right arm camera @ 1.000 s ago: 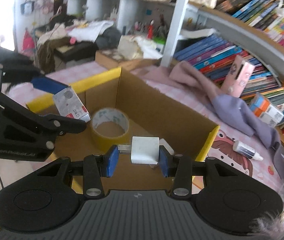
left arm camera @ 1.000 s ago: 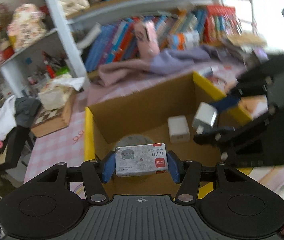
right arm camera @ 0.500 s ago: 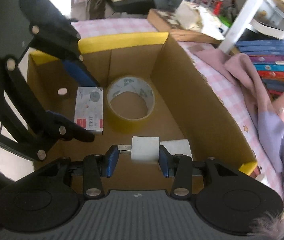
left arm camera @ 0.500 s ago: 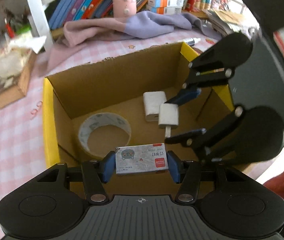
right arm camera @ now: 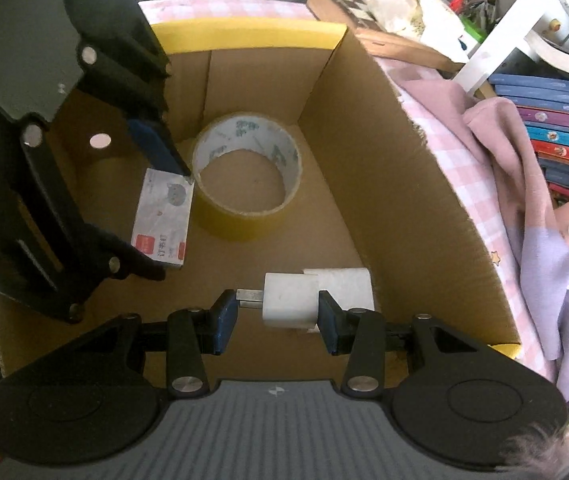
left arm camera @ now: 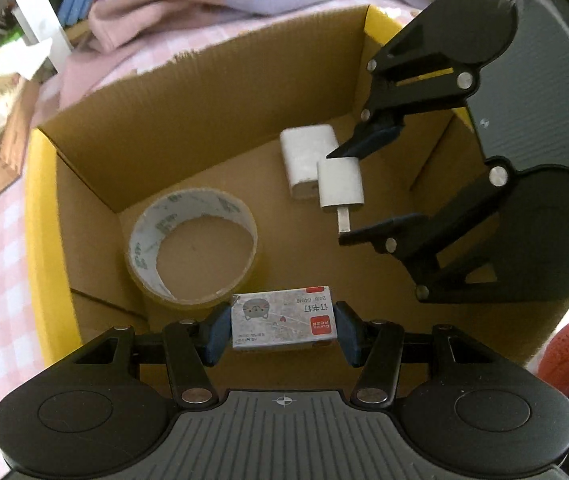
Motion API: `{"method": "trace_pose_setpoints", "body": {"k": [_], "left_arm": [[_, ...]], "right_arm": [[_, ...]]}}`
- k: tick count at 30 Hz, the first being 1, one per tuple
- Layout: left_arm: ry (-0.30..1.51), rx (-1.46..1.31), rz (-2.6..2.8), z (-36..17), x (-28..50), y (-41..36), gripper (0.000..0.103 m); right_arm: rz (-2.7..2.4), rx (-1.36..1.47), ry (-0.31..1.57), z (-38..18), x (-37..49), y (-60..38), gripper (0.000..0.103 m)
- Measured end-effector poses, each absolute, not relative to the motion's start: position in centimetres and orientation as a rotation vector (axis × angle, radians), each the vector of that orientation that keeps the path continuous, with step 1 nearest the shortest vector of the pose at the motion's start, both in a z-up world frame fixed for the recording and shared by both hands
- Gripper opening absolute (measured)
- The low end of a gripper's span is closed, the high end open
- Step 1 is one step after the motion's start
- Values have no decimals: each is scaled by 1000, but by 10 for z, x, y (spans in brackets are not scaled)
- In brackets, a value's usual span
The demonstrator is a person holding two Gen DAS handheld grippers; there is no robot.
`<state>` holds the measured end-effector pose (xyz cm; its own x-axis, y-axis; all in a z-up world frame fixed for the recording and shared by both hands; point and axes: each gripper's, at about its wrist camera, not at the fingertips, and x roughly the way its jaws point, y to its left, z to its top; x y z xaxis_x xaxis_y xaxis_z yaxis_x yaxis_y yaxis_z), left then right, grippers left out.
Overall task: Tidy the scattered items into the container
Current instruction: 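Lower both tools into the yellow box and open them to release the items, then withdraw both open tools up and away from the yellow box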
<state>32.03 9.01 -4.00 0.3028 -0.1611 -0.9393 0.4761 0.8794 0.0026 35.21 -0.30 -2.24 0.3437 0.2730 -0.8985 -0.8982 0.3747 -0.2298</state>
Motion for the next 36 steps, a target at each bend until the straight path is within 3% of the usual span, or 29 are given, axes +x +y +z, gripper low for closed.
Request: {"method": "trace_pose_setpoints", "body": {"k": [5,8,11,31,36], "left_arm": [[1185,319,-427,-38,317,89,55],[1163,330,-422,-35,313,86,63],[1130,339,-391,-31,309,86,76],[812,332,-297,41,238,87,81],[759,297,-280,53,212,87,81]], "right_arm": [[904,-864,915,-28,353,-1,41],[897,-859,916,-27,353,-1,41],[885,-832,900,-21,350,-3,54],[786,-709,721,46,306,-25,56],[761,-681,655,61,281,-33,62]]}}
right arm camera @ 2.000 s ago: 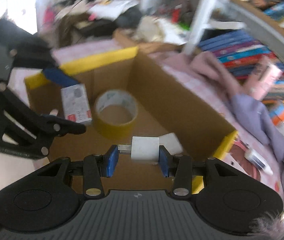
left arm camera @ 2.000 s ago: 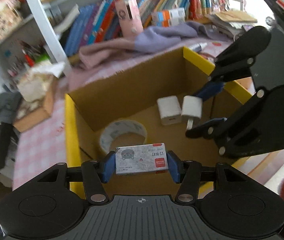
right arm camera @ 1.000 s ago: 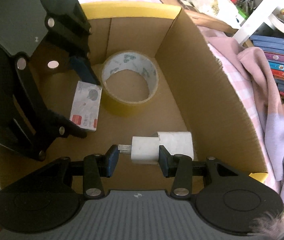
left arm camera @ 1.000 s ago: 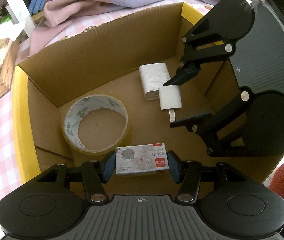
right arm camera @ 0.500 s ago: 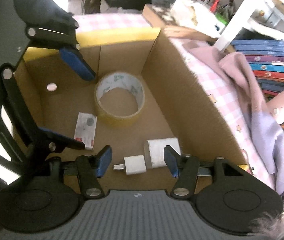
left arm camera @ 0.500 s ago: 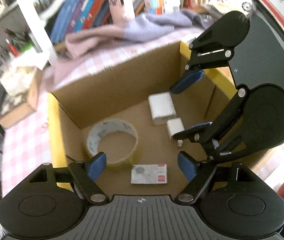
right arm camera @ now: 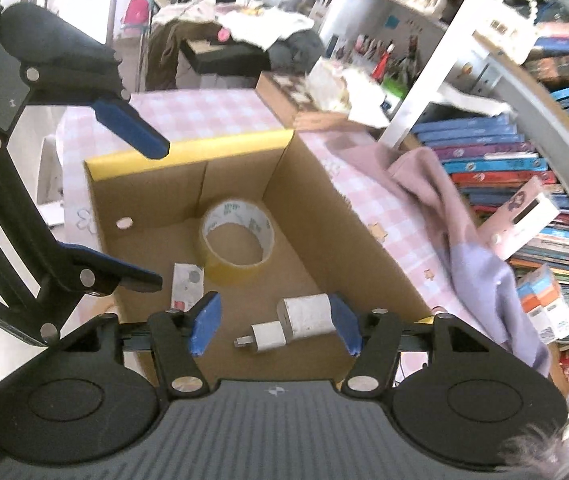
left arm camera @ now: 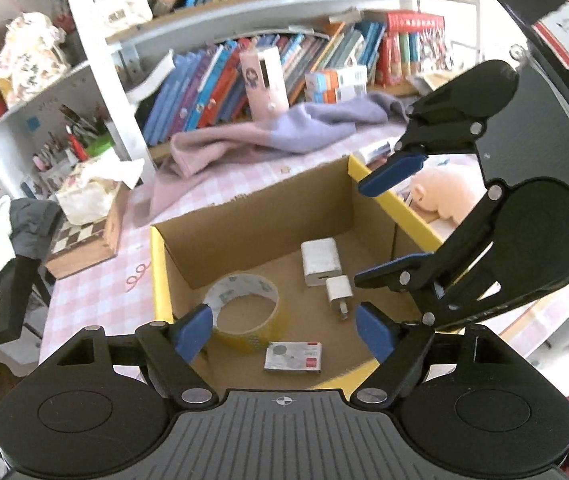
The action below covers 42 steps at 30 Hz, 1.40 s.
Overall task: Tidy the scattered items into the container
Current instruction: 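Withdraw both open tools up and away from the yellow box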
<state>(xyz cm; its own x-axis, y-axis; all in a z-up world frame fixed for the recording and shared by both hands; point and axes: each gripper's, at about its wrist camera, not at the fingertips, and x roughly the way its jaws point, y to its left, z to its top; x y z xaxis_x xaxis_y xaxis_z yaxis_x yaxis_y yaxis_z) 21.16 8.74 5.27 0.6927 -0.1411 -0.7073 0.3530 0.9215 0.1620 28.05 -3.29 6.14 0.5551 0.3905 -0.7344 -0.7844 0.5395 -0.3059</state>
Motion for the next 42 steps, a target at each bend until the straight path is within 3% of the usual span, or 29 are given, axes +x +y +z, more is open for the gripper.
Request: {"method": "trace_pose_setpoints", "body": {"k": [21,42], "left_arm": [[673,193,-166,64,94,87,82],[622,44,-27,44,40,75,84]], "right_arm": [[603,-501,594,76,168,-71,64],[315,-175,577,57,85,-118,77]]}}
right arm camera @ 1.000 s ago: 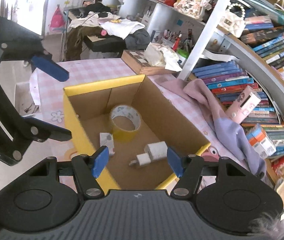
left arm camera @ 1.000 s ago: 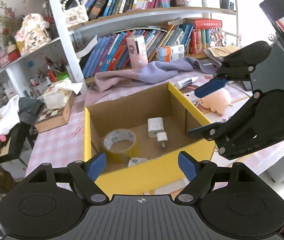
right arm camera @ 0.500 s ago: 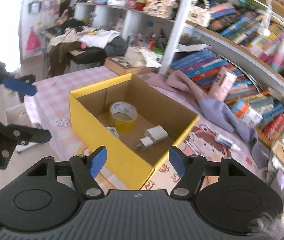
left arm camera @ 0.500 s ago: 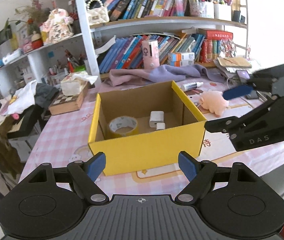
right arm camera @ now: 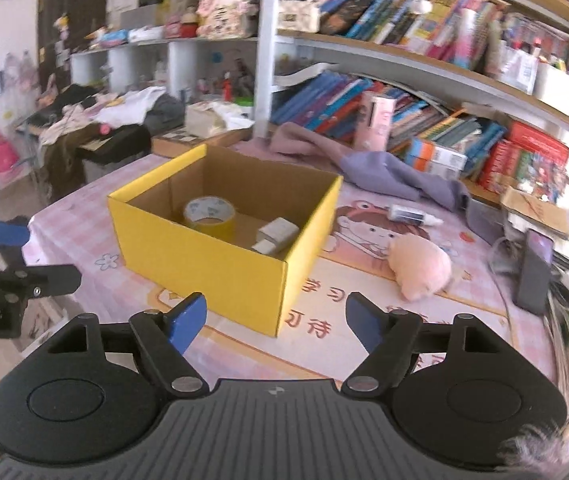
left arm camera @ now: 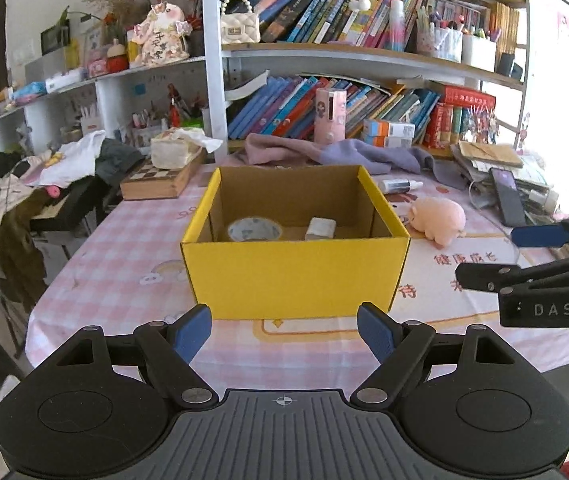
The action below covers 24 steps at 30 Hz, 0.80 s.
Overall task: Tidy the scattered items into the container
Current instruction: 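Withdraw both open tools up and away from the yellow box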
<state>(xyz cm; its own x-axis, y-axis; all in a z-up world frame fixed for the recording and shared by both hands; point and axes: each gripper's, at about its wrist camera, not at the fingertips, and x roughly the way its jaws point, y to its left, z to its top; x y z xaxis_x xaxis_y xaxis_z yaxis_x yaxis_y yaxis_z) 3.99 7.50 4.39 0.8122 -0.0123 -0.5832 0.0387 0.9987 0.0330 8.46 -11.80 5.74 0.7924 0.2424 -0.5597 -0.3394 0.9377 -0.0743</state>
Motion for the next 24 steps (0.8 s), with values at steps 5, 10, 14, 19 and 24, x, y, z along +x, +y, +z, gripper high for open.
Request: {"method": "trace_pose_setpoints", "body": {"k": [5,10,14,19,24], "left_arm": [[622,53,-1,36,31,66,92],[644,87,1,28,24,56,94],[664,79,-11,24,19,50,95],[675,76,-10,20,15,46,99],[697,80,-4,13,14,42,99]], "right_arm": [[281,-171,554,49,68,-121,83],[272,-174,584,36,55,-125,83],[255,-180,583,30,43,-127,85],[235,-182,587,24,34,-133,85],[237,-193,598,15,27,-134,85]]}}
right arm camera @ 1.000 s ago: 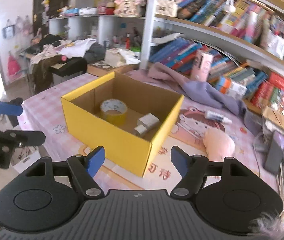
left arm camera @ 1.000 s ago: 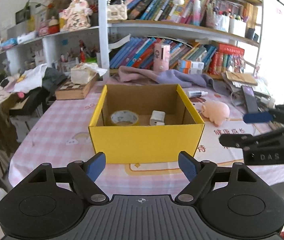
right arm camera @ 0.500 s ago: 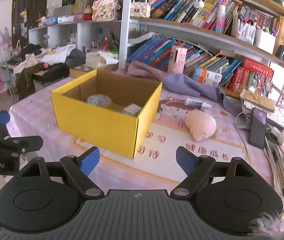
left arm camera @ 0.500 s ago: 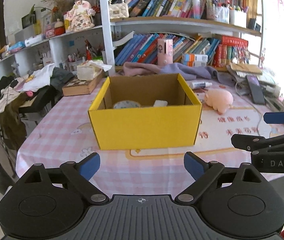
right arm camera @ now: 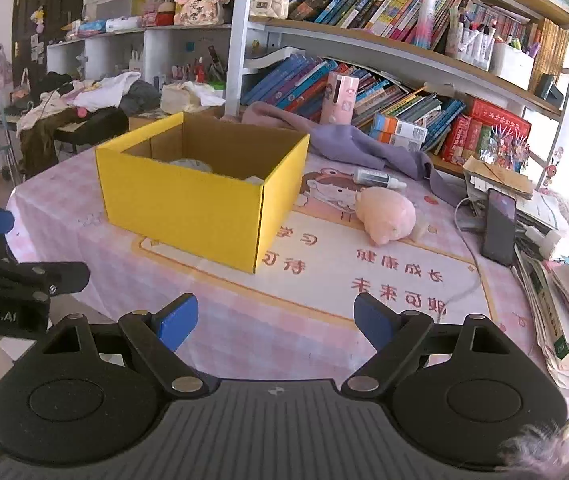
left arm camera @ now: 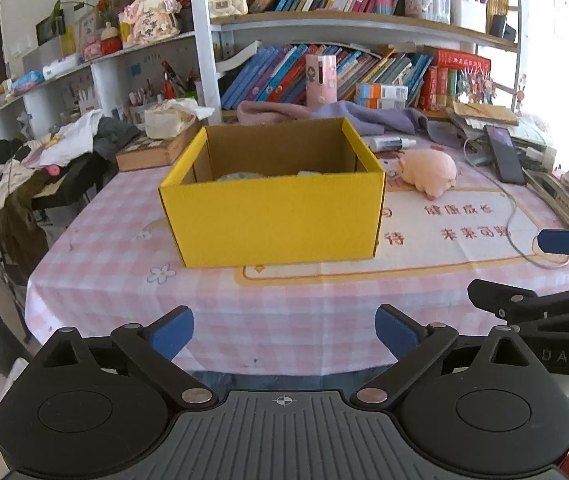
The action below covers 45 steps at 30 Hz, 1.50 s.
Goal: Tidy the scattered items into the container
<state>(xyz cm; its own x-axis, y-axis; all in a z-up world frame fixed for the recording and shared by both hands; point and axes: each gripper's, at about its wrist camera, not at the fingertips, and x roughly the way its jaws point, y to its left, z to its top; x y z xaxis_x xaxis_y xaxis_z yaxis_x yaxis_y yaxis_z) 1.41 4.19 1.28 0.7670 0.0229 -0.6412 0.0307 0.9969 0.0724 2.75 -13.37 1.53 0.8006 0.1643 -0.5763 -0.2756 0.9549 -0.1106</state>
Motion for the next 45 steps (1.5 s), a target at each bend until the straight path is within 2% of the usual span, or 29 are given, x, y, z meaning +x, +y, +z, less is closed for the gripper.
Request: {"method": "trace_pose_setpoints", "body": {"k": [24,45], "left_arm": [[789,77,-66,-4,36,9,99],[763,188,-292,-8,88,-67,99]], "right_arm": [[208,-186,636,10,33,-167,87],[69,-101,675,2,76,-234,87]]}}
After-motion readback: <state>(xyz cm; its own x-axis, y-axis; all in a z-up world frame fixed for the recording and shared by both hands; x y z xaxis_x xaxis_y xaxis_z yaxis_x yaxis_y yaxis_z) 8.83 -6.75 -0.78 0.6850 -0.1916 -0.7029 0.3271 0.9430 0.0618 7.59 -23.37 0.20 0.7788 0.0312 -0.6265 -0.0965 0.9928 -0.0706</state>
